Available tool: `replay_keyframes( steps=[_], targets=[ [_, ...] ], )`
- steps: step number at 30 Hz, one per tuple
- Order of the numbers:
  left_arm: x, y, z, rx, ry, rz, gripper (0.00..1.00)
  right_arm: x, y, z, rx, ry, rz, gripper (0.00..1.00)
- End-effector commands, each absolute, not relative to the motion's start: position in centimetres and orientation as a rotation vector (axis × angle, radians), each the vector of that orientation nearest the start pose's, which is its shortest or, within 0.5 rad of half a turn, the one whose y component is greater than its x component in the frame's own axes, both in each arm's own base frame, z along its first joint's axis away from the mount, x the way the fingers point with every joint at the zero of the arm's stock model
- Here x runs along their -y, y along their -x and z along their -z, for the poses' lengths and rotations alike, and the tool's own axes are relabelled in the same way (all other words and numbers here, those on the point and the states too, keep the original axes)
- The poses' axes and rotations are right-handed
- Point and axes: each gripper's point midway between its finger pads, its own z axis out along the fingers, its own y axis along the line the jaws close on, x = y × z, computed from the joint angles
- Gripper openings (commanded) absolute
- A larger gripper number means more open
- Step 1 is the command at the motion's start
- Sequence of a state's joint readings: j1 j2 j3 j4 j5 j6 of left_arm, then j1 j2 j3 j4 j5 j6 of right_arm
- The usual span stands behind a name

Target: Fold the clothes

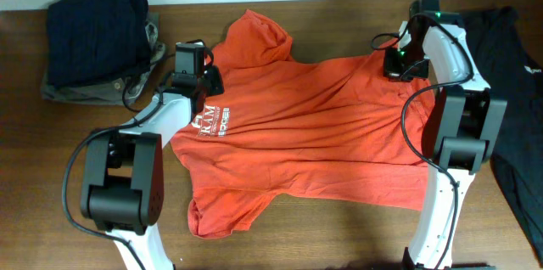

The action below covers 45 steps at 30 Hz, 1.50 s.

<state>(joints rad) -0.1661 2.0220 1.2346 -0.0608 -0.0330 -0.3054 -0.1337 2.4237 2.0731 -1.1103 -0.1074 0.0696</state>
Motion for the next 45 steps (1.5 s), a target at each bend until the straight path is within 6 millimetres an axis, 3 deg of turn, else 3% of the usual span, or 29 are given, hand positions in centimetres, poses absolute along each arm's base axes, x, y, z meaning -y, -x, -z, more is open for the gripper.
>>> replay_keyframes(
  steps=[1,6,11,21,30,37,45],
  targets=[
    [7.8,-50.6,-1.2,-2.459,0.169,0.161,0.07,5.3,-49.0,-0.7,-3.034,-0.285,-0.094,0.04],
    [7.3,-50.5,0.8,-2.486,0.181,0.151,0.07,5.8,-48.8,-0.3,-3.047,-0.283,-0.051,0.04],
    [5.6,-50.2,2.0,-2.515,0.225,0.129,0.07,6.2,-48.3,1.5,-3.082,-0.288,-0.010,0.04],
    [-0.1,-50.0,2.4,-2.526,0.324,0.045,0.07,8.4,-47.7,3.5,-3.110,-0.314,0.133,0.04],
    [-1.5,-50.4,2.0,-2.510,0.298,0.017,0.08,9.4,-48.6,3.3,-3.062,-0.314,0.214,0.04],
    [-0.5,-52.4,-1.3,-2.510,0.262,0.022,0.12,9.2,-50.5,1.0,-3.004,-0.315,0.183,0.04],
    [3.4,-56.5,-9.4,-2.425,0.160,0.061,0.14,7.9,-54.8,-6.3,-2.839,-0.296,0.028,0.04]
  ],
)
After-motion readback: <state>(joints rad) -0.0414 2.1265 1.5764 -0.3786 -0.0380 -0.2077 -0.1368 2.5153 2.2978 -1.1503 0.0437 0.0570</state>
